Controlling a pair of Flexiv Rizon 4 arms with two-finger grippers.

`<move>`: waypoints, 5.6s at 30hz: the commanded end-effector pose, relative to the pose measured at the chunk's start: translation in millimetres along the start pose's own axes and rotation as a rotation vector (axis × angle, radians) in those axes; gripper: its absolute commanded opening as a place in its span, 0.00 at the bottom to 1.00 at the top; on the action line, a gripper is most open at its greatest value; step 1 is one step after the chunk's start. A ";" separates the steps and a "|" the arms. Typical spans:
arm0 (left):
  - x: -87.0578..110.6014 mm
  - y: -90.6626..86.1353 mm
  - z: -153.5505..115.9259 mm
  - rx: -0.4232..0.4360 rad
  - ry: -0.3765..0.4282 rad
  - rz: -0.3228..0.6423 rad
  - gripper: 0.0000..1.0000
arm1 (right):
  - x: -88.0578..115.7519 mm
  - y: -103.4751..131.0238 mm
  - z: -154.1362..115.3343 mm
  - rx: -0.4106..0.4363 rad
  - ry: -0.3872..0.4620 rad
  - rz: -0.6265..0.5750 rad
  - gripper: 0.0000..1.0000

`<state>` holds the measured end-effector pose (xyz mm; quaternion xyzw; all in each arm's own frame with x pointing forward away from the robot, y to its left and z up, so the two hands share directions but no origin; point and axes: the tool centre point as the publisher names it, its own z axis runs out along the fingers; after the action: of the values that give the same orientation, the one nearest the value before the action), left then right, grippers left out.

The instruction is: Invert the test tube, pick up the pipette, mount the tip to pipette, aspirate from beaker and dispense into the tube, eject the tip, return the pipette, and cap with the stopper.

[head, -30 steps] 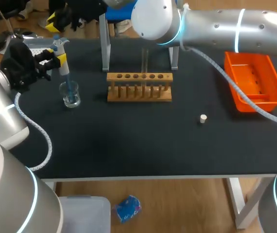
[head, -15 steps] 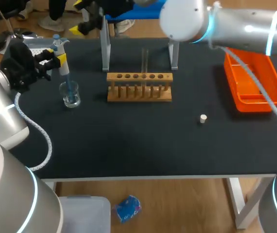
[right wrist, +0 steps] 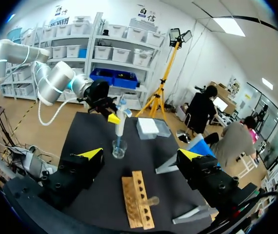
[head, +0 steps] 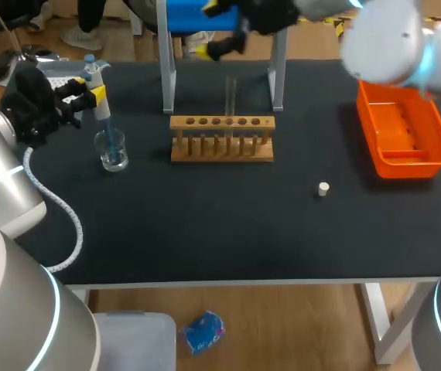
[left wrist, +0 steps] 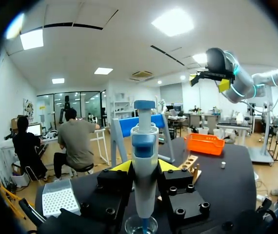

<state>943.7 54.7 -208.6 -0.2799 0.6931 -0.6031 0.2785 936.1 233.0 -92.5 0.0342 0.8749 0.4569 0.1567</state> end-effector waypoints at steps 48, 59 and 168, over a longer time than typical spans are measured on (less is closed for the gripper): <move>-0.3 -0.8 0.4 -0.003 0.001 -0.001 0.00 | 14.5 -188.7 -15.1 -0.196 0.004 0.137 1.00; -0.3 -0.8 0.4 -0.003 0.001 -0.001 0.00 | 16.0 -191.4 -16.7 -0.206 -0.024 0.154 1.00; 76.9 -257.0 81.5 -0.030 0.140 0.158 0.00 | 16.0 -191.4 -16.7 -0.206 -0.024 0.154 1.00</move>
<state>932.9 -60.8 14.5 -0.1758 0.7020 -0.6247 0.2933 932.1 112.4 -241.9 0.0904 0.8170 0.5535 0.1337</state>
